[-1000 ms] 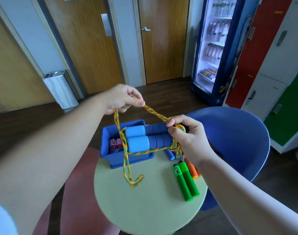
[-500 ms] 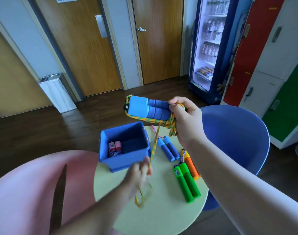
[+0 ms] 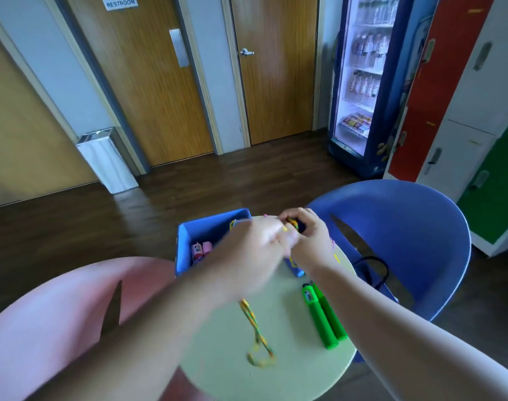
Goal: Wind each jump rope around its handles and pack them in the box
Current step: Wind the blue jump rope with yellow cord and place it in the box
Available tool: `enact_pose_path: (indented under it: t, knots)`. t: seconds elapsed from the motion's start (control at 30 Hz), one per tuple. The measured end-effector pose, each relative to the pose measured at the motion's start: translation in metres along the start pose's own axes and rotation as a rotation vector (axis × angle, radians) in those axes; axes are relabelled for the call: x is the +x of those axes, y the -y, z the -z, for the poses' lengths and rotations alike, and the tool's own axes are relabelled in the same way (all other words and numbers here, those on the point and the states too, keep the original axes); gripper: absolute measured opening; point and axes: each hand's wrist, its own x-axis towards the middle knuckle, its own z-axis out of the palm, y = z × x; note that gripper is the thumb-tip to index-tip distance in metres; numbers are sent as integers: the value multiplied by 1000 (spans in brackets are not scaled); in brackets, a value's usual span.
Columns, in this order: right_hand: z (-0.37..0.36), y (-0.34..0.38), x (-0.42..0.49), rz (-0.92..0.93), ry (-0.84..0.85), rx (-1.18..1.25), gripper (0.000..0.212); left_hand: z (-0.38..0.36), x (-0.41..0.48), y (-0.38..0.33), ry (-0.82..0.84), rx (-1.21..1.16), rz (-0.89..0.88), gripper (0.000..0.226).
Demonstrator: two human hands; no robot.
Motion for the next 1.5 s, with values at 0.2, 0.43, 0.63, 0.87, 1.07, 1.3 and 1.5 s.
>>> enact_pose_path:
  t: [0.2,0.43,0.63,0.87,1.07,1.3,1.5]
  knots:
    - [1,14,-24,74,68,85,10,48,42,20,-125,165,66,41]
    - [4,34,-32,81,142,217,29,57,67,21,-59,318,93,41]
    - [8,47,-35,181,259,156,33,51,73,10,-4,346,77,40]
    - [14,49,-25,185,370,-19,22,51,78,12,23,308,45,37]
    - [12,45,-37,-2,402,77,22,66,87,31,108,185,114,29]
    - [28,49,-44,-89,320,509,19,56,69,102,239,-417,397,18]
    - [24,50,-14,-111,20,589,16,-46,6,114,228,-655,515,27]
